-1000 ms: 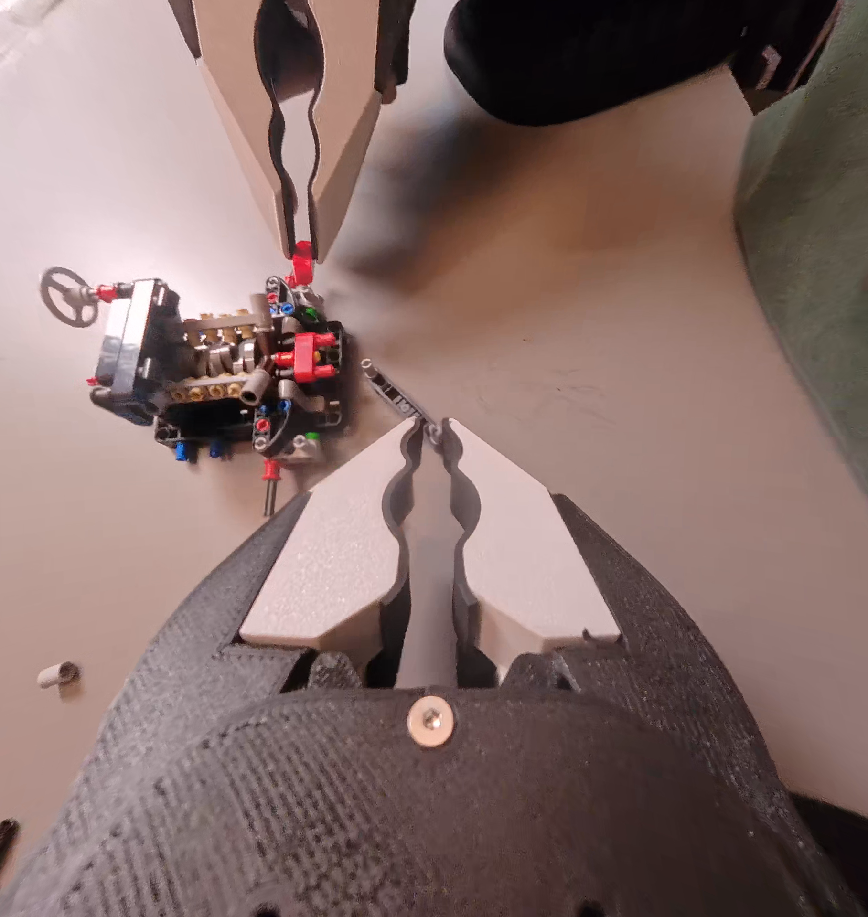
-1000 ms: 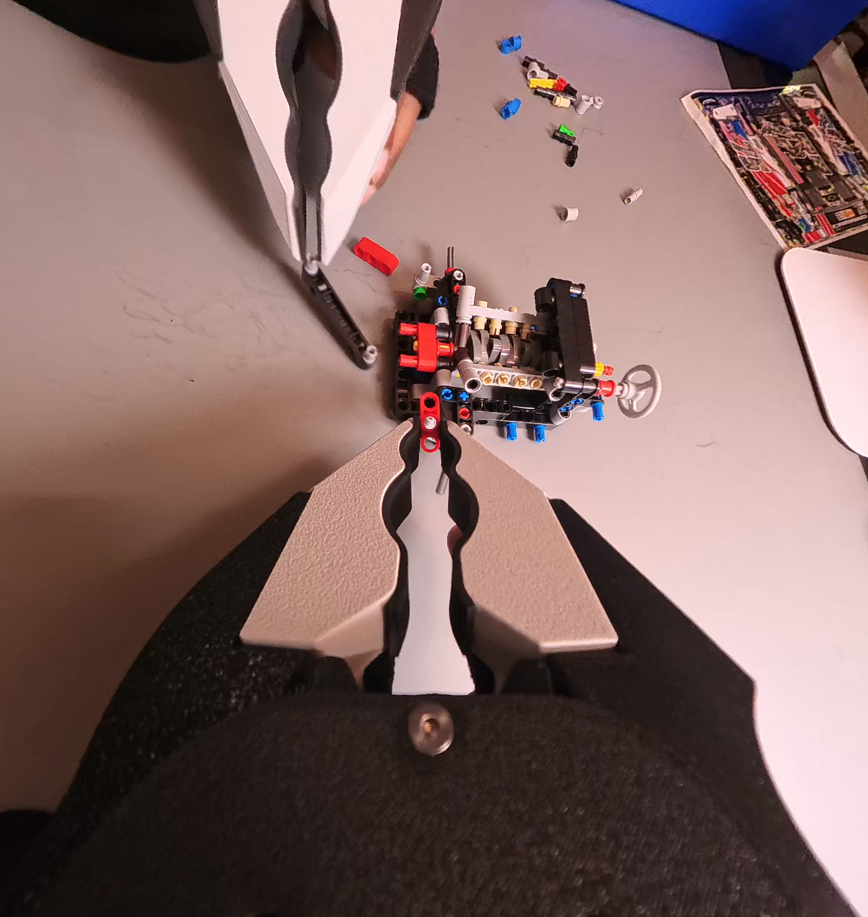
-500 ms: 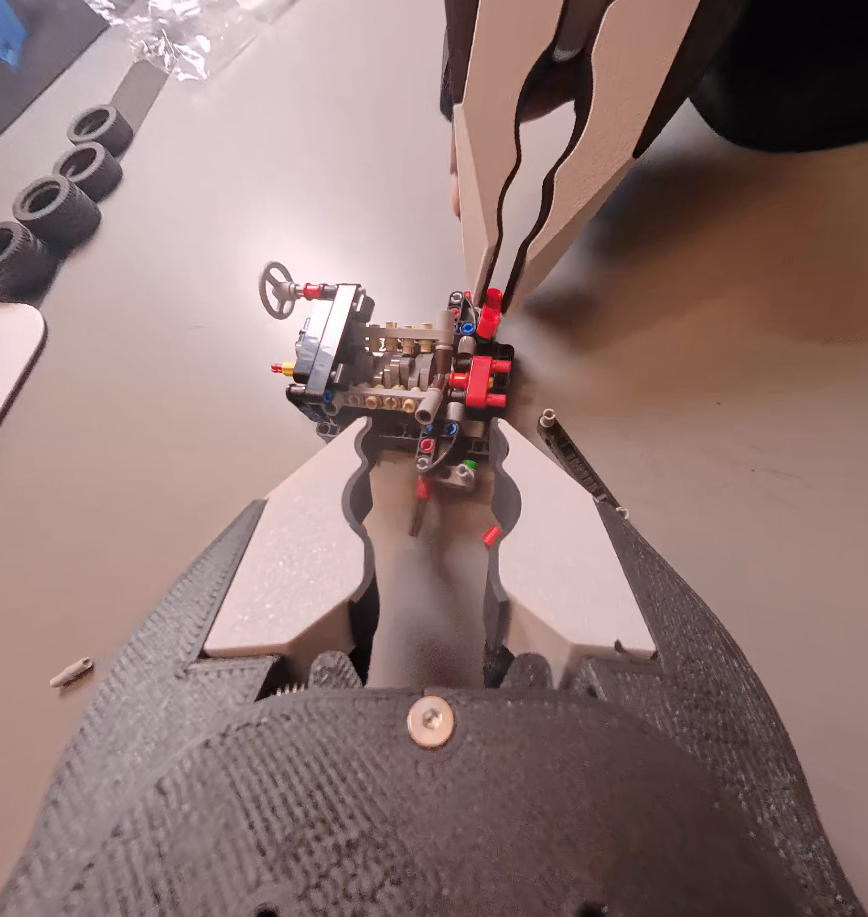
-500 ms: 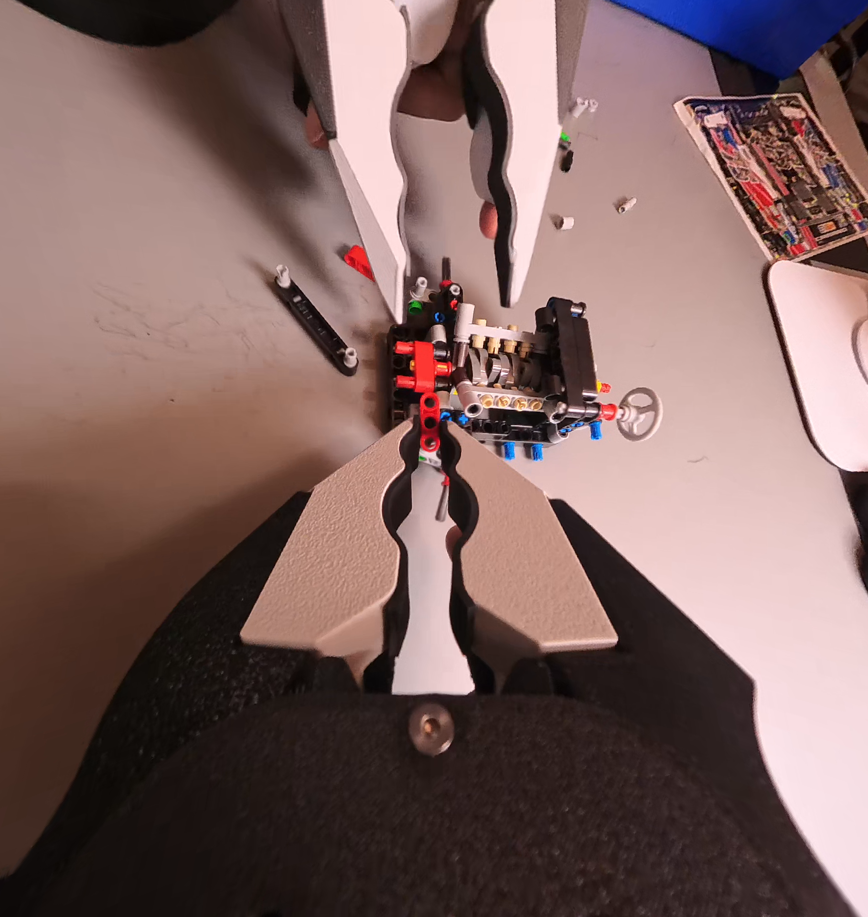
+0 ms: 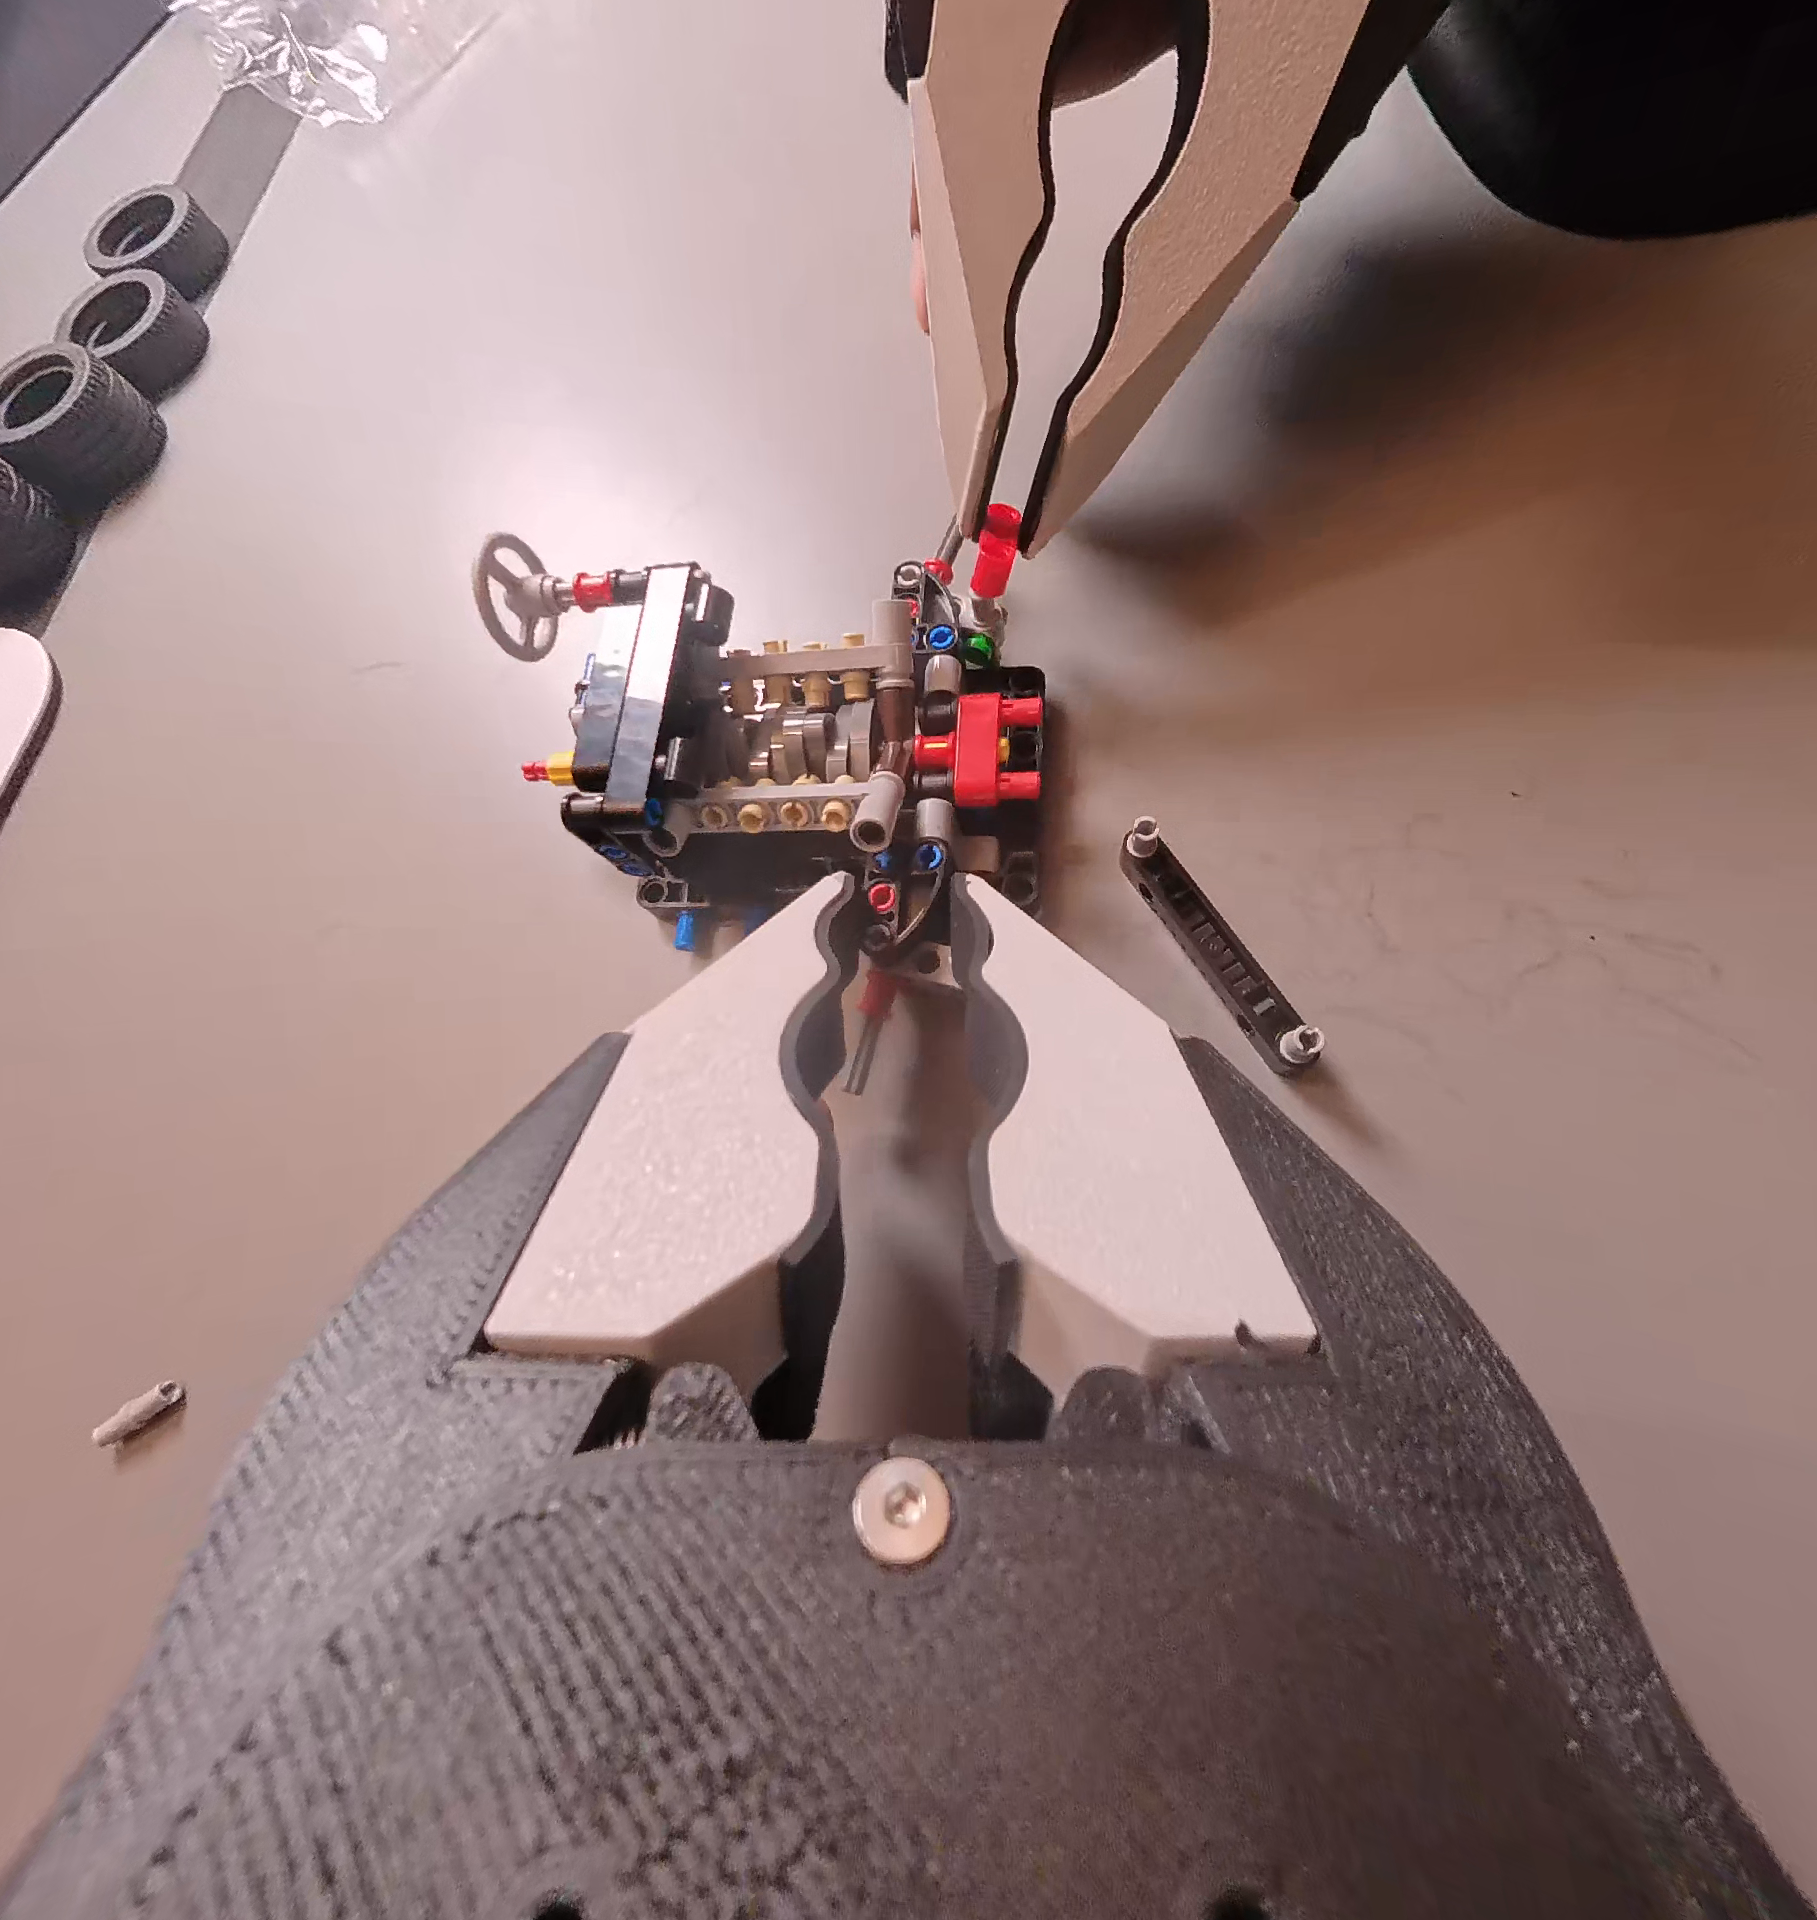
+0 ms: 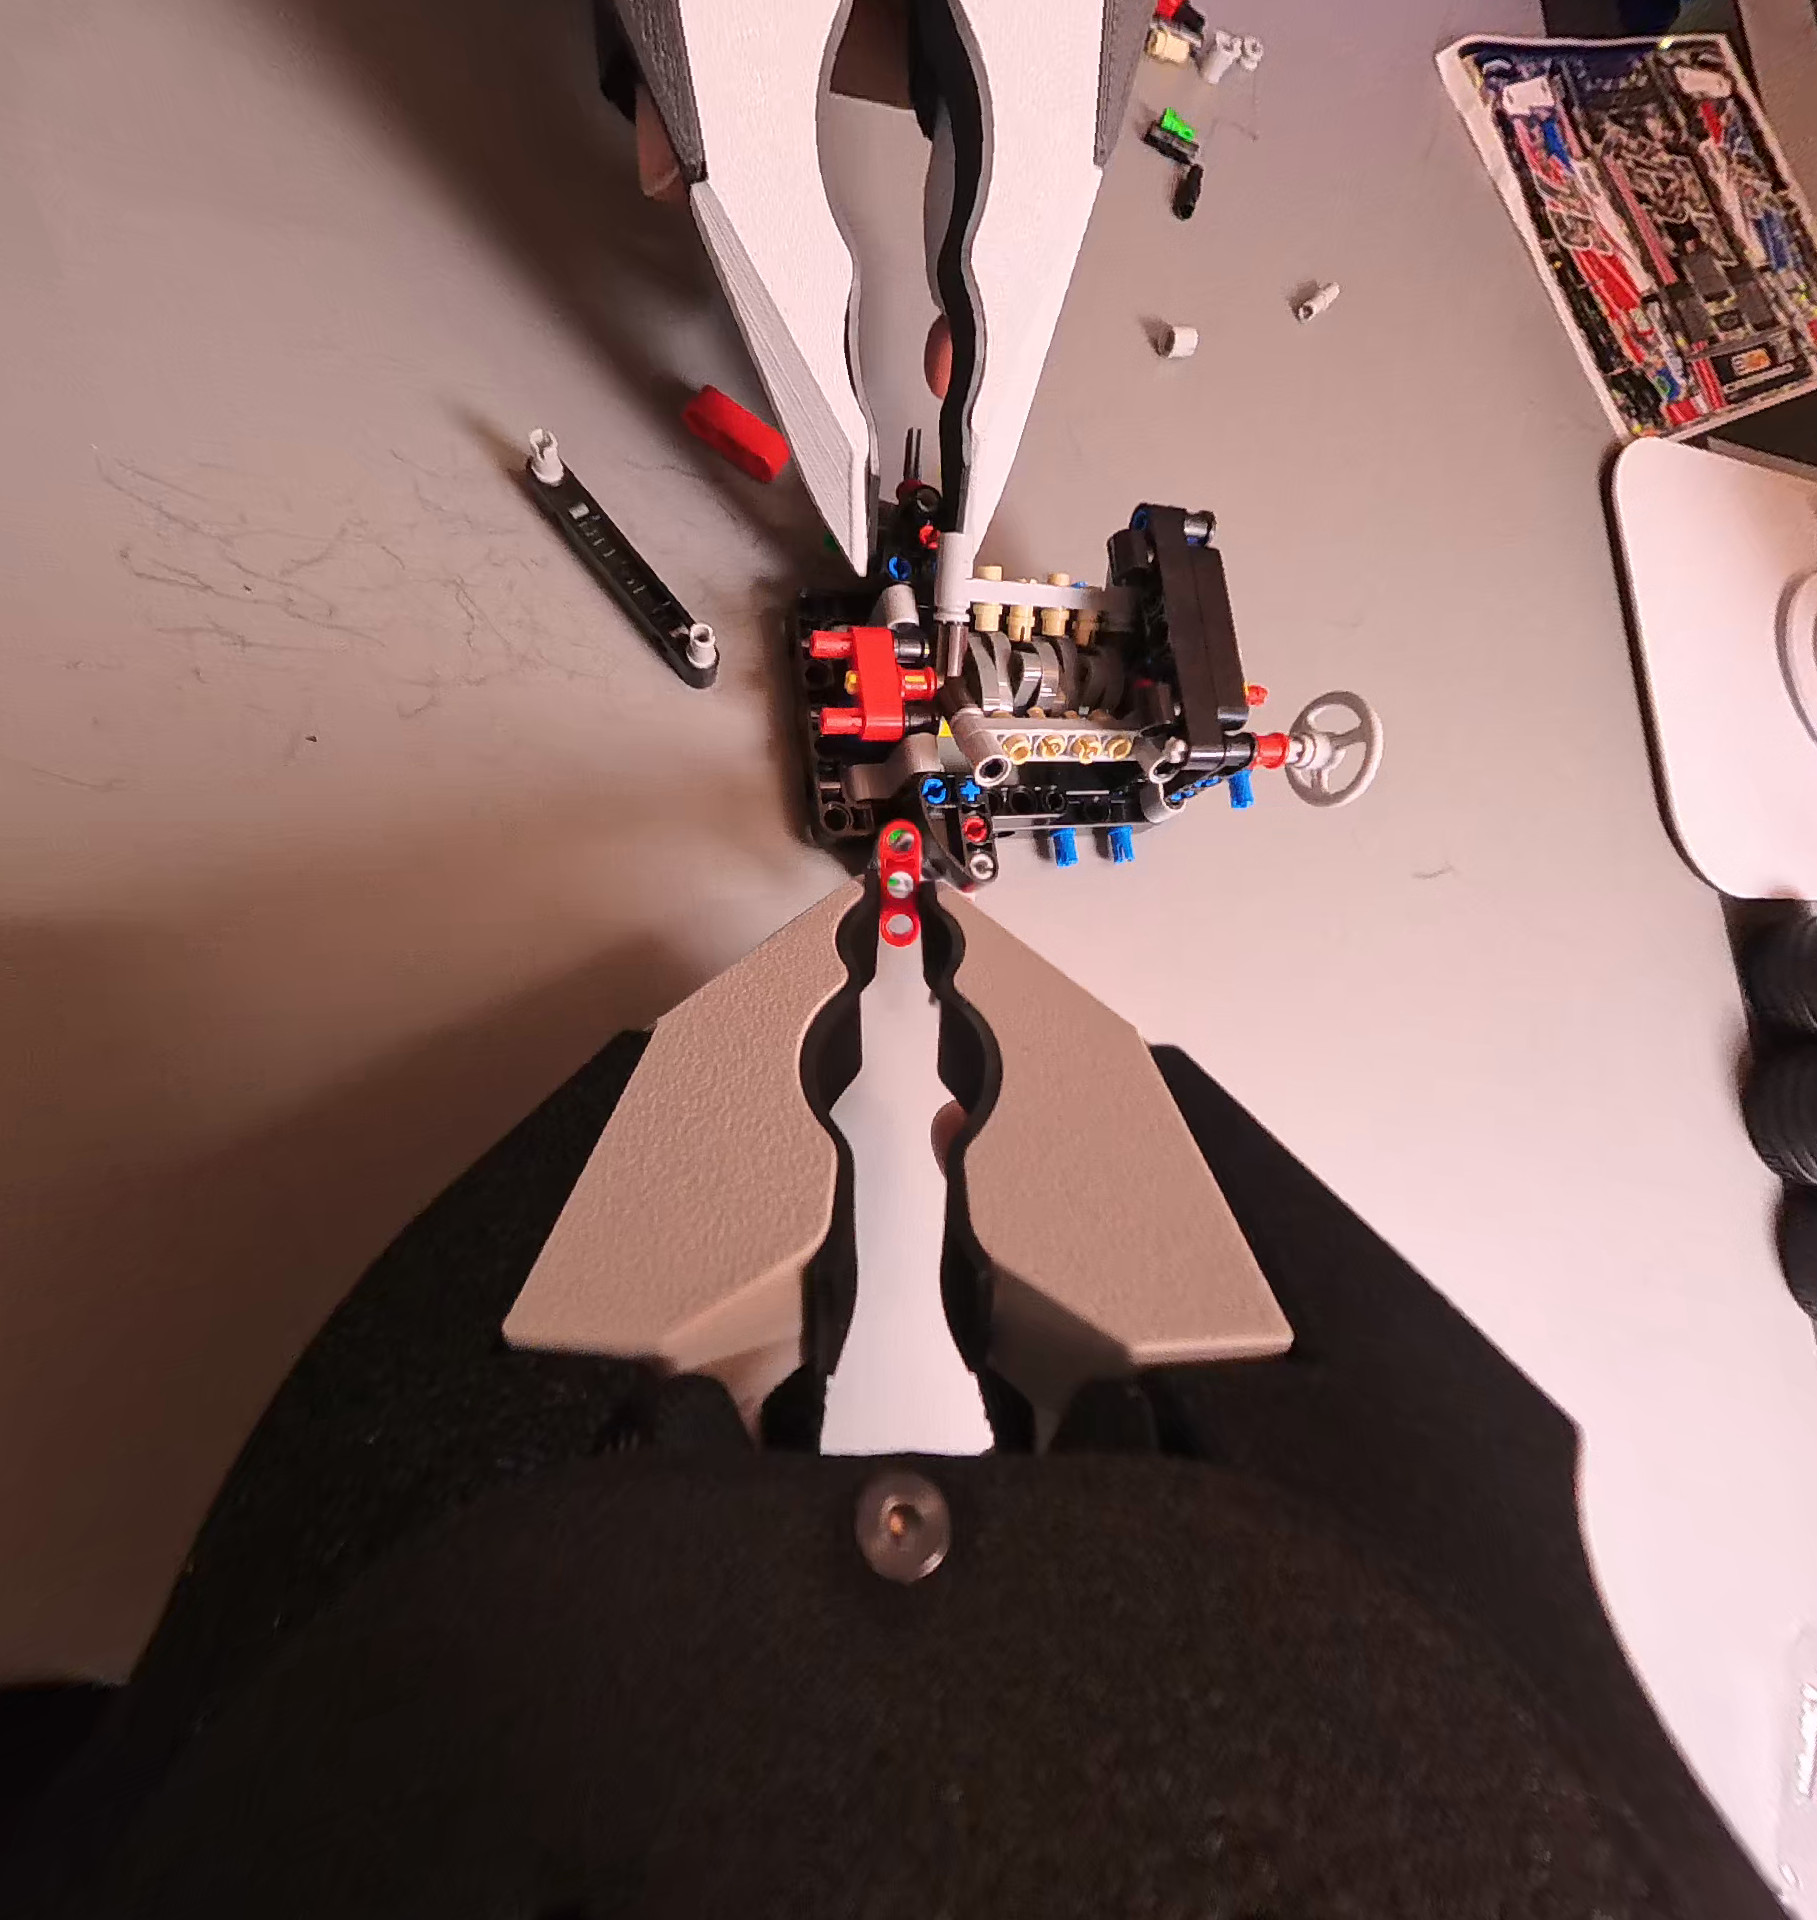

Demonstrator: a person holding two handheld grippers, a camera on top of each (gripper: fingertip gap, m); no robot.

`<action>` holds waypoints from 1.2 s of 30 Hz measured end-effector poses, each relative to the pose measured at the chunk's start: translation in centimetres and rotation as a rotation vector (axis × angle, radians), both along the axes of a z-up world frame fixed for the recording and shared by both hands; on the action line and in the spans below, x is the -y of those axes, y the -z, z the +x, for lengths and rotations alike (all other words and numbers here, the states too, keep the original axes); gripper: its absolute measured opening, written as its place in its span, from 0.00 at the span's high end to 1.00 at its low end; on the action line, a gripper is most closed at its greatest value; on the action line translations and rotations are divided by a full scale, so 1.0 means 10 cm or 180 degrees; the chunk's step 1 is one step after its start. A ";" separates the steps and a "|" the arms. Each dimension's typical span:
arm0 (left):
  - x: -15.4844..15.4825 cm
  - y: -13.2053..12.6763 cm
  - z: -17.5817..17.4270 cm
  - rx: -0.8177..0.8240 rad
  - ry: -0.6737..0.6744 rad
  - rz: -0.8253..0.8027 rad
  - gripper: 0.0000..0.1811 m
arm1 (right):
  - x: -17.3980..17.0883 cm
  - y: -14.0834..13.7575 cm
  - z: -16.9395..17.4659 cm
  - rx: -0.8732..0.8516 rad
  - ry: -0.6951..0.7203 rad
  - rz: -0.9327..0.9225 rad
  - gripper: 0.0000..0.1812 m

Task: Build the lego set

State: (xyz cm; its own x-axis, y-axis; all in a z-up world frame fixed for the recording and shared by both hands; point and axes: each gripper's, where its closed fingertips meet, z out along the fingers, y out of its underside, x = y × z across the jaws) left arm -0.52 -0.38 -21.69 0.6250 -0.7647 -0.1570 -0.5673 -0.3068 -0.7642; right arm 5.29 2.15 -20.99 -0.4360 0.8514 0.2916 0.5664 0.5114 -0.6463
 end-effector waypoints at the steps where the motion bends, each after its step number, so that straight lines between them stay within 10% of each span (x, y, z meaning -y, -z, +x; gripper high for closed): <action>1: 0.00 0.00 0.00 -0.0003 0.0002 0.0002 0.92 | -0.02 0.01 0.01 0.0026 0.0014 0.0022 0.97; 36: 0.11 -0.02 0.08 0.0173 0.0235 0.0003 0.93 | 0.09 0.02 -0.07 0.0755 -0.0496 -0.0108 0.97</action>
